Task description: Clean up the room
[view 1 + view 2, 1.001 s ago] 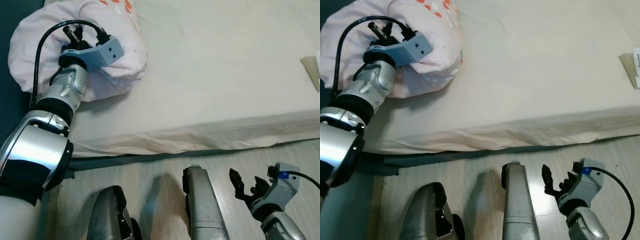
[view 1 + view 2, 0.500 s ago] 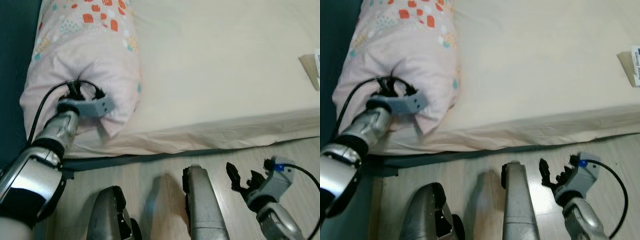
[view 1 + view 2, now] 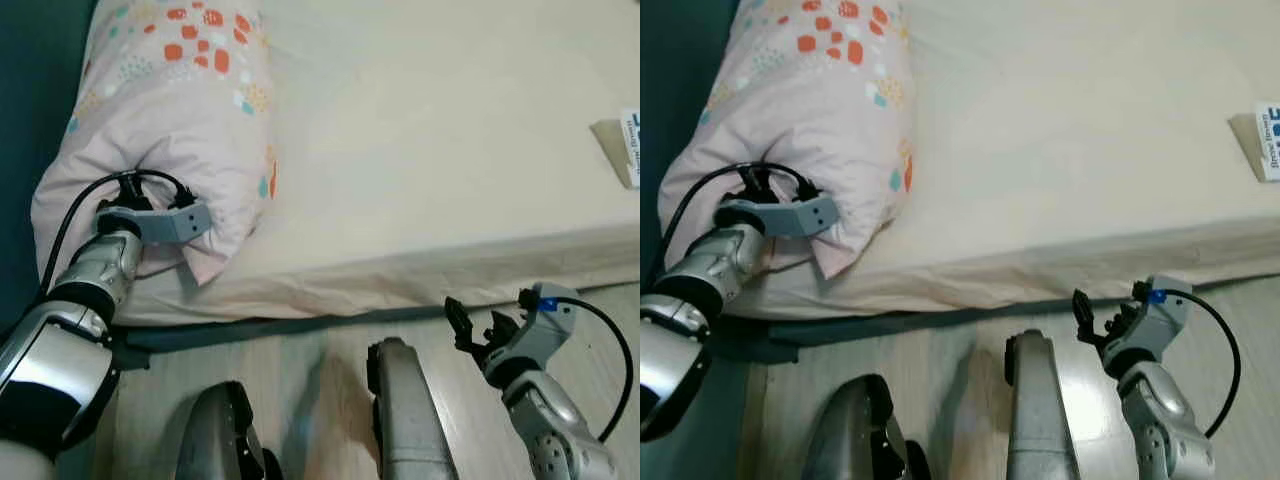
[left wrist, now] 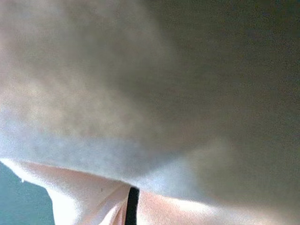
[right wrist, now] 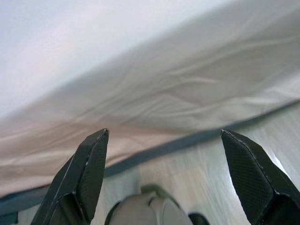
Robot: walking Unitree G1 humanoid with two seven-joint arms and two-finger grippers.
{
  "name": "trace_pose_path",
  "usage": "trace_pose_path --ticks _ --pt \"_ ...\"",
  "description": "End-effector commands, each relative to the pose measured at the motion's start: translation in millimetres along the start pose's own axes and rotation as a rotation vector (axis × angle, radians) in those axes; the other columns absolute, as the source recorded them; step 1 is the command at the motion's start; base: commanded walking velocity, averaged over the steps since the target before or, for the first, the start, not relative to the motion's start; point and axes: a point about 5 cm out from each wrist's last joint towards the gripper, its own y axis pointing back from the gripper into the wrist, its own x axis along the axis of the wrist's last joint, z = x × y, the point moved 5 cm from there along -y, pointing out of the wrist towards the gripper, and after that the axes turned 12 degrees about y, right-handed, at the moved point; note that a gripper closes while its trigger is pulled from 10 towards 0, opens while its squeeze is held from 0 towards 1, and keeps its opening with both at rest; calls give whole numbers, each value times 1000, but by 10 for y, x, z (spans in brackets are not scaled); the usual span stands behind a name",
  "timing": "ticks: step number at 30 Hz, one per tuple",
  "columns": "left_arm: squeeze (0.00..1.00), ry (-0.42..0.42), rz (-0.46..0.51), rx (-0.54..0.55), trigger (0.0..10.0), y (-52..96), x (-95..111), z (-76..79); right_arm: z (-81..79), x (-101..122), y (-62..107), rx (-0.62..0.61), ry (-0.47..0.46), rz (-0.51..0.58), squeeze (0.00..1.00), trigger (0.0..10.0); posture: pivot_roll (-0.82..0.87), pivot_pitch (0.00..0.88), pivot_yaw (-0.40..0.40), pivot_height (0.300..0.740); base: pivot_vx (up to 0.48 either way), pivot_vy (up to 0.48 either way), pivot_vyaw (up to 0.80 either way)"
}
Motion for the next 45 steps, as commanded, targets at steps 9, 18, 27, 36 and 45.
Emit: trace_pose_path --ticks 9,18,27,36,45 --pt "0 -55 -57 42 0 33 -264 -156 55 -81 -95 -12 4 -13 0 10000 -232 245 114 576 0 0 0" --pt "0 113 -165 -143 10000 333 -450 481 19 -71 -183 -1 1 4 0 10000 -217 216 116 576 0 0 0" --pt "1000 272 -276 -271 10000 605 -511 954 32 -33 -242 2 6 21 0 10000 -221 196 125 576 0 0 0" --pt "1000 491 -287 -478 10000 755 -372 1271 91 3 -297 -9 15 32 0 10000 -197 160 125 576 0 0 0" --pt "1000 565 -136 -984 10000 1137 -251 1504 150 55 -400 -22 22 37 0 10000 -158 136 114 576 0 0 0"
